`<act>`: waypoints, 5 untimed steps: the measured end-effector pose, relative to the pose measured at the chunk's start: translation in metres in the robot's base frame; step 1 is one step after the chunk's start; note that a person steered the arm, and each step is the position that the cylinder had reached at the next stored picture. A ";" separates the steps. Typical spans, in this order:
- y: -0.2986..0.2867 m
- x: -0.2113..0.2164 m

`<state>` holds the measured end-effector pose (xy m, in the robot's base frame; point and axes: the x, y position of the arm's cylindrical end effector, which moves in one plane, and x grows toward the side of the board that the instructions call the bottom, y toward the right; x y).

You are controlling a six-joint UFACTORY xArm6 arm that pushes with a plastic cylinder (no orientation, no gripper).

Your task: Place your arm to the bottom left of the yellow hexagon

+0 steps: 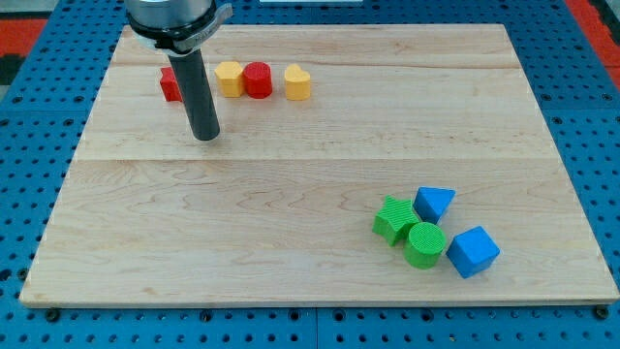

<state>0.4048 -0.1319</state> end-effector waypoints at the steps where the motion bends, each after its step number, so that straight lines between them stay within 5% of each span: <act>1: -0.001 0.000; 3: -0.058 -0.002; 5: 0.132 0.056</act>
